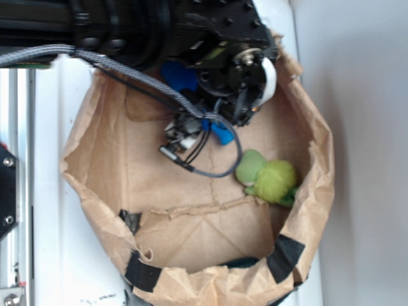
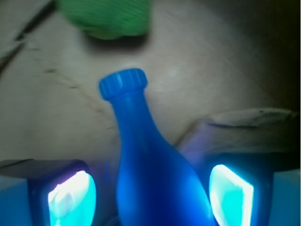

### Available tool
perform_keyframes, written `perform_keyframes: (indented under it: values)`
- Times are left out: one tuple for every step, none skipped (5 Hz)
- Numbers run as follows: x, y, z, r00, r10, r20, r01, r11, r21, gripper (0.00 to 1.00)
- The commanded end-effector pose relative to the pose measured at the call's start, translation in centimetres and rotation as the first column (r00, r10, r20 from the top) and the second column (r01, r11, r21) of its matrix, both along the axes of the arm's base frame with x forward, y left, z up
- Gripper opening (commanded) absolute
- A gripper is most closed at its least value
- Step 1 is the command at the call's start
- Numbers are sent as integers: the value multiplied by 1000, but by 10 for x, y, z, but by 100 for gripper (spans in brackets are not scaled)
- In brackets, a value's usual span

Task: Grab the blue bottle.

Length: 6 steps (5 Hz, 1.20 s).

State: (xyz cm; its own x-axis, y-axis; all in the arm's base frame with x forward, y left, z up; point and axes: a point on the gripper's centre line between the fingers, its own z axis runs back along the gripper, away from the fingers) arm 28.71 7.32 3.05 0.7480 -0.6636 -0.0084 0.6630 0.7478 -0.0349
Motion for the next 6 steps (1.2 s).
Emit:
perform_keyframes:
  values:
    - [21,-1,-5,998,12,58,-15,998,64,0]
    - [17,-4,3,997,-5,78,0,999,52,0]
    - [6,-16,29,994,-21,109,19,1000,18,0]
    - [0,-29,73,991,3,133,8,997,-82,0]
    - [-6,-38,103,988,27,149,-9,992,-123,0]
    - [-12,-48,121,987,56,150,-35,990,-138,0]
